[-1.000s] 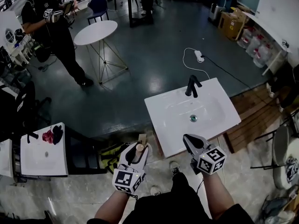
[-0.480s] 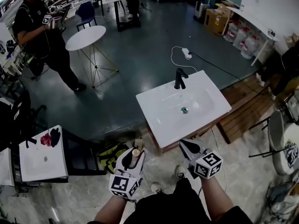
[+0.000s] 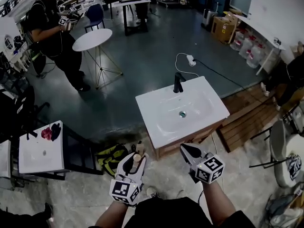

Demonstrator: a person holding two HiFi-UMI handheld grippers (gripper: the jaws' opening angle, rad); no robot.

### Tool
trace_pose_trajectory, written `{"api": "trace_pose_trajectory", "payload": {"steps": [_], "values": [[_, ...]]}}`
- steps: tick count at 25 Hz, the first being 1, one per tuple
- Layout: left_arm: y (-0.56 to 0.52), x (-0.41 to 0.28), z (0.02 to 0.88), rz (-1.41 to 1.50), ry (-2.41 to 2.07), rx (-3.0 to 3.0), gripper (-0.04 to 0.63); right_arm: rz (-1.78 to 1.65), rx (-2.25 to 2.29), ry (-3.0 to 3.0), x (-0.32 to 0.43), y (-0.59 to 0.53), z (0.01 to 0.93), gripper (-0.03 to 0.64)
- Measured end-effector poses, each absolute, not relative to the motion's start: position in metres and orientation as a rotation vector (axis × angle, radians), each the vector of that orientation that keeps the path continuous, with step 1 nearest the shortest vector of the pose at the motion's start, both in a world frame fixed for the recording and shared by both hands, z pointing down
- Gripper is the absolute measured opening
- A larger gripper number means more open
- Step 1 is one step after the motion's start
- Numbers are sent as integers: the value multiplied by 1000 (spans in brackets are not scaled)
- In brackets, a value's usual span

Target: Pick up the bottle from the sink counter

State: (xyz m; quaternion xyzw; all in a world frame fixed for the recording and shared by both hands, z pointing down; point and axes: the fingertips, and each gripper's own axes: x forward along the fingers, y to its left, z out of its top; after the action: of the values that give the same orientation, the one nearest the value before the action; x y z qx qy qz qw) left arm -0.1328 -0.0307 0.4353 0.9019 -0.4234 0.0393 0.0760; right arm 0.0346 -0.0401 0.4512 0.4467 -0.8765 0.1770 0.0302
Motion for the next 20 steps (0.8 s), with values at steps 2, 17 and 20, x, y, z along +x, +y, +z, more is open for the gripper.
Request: {"api": "trace_pose_trajectory", "payload": {"steps": [2,17,20], "values": [[-20,-123,434,115,-1290,2694,141,539,1351,-2716,43,-31,449,0],[47,-59,437,111,-1370,2644,141,544,1230,-2761,94,30,453,0],[55,-50,441,107,-1383,2633,141,547,1215,-2758,103,40,456,0]]}}
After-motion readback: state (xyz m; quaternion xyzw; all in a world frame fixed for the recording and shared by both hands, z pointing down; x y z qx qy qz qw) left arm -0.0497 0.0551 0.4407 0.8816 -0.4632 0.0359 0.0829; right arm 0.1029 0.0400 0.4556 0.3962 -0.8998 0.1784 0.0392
